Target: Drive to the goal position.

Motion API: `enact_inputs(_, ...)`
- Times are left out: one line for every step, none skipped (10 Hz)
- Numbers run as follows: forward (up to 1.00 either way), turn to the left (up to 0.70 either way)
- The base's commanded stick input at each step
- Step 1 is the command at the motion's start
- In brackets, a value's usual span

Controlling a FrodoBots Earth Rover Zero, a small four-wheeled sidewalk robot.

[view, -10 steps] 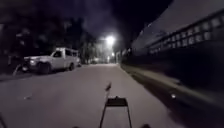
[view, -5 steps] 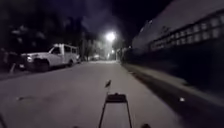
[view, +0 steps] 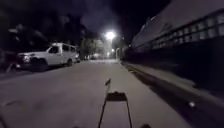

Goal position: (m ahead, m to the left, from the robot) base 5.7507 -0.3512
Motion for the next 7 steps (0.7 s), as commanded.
enact_inputs(0.5, 0.0)
enact_inputs(0.5, 0.0)
enact_inputs(0.5, 0.0)
enact_inputs(0.5, 0.0)
enact_inputs(0.5, 0.0)
enact_inputs(0.5, 0.0)
enact_inputs(0.5, 0.0)
